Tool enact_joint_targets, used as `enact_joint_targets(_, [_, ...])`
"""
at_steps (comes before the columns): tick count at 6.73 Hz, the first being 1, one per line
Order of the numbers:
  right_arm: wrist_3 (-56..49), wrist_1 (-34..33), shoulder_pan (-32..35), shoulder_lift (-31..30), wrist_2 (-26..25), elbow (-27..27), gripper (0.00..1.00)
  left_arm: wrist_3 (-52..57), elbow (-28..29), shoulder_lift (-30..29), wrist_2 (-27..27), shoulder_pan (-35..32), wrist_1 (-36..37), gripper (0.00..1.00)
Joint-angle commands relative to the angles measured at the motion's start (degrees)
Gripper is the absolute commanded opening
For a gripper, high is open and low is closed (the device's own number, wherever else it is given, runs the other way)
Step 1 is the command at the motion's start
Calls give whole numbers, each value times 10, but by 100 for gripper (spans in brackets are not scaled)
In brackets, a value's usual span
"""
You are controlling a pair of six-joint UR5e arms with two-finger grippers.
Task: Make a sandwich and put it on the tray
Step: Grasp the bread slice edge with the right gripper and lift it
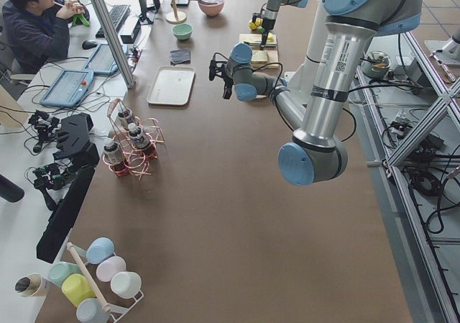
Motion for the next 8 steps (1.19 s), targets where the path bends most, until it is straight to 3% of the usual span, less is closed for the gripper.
enact_joint_targets(1, [-1, 47, -16, -2, -24, -32, 63, 0, -1, 0, 0, 1, -1, 97])
enact_joint_targets(2, [3, 48, -17, 0, -25, -32, 58, 0, -2, 0, 0, 1, -1, 97])
enact_joint_targets(3, [4, 48, -17, 1, -25, -28, 39, 0, -2, 0, 0, 0, -1, 97])
enact_joint_targets(4, [4, 47, -17, 0, -25, -24, 11, 0, -2, -1, 0, 0, -1, 97])
enact_joint_targets(5, [5, 48, -19, 1, -25, -21, 0, 1, -4, 0, 0, 0, -1, 97])
enact_joint_targets(8, [4, 46, -17, -2, -27, 10, 0, 2, -4, -1, 0, 0, -1, 97])
